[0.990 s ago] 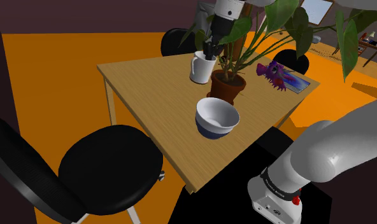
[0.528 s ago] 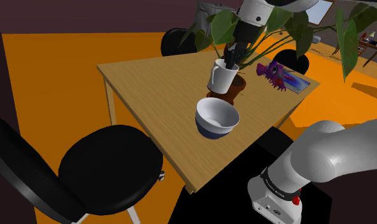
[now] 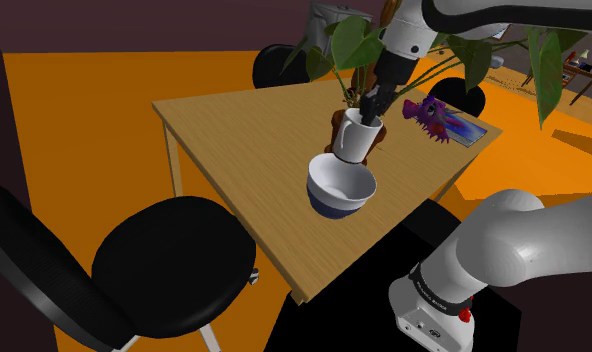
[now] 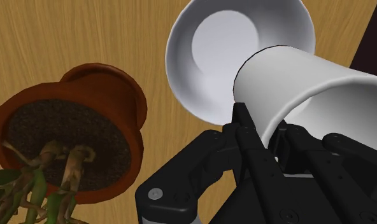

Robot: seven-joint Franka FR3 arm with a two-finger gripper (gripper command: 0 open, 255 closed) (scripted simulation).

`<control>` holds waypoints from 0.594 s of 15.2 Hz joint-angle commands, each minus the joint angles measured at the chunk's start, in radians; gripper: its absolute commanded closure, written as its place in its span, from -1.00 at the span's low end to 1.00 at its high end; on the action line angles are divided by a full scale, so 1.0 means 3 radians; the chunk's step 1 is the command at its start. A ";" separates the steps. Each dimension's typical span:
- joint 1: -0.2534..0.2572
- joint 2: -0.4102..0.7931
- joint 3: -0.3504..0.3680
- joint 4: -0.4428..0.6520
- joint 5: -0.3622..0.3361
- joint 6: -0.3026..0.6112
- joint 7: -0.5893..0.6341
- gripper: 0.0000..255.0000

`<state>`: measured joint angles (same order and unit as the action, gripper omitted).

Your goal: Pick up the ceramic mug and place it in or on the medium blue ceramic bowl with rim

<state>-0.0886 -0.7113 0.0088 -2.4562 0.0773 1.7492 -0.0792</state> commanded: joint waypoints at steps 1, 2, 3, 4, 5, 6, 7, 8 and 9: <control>0.0000 -0.0008 0.0001 -0.0103 0.0003 0.0098 -0.0007 1.00; 0.0001 -0.0008 0.0002 -0.0148 0.0004 0.0142 -0.0010 1.00; 0.0001 -0.0007 0.0003 -0.0193 0.0006 0.0187 -0.0012 1.00; 0.0001 -0.0006 0.0004 -0.0236 0.0007 0.0232 -0.0015 1.00; 0.0001 -0.0004 0.0005 -0.0280 0.0009 0.0278 -0.0018 1.00; 0.0002 0.0000 0.0006 -0.0322 0.0010 0.0324 -0.0021 1.00; 0.0002 0.0004 0.0006 -0.0365 0.0012 0.0370 -0.0024 1.00; 0.0003 0.0009 0.0007 -0.0406 0.0013 0.0417 -0.0027 1.00; 0.0003 0.0015 0.0008 -0.0448 0.0015 0.0464 -0.0030 1.00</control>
<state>-0.0874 -0.7093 0.0118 -2.5786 0.0818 1.8734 -0.0863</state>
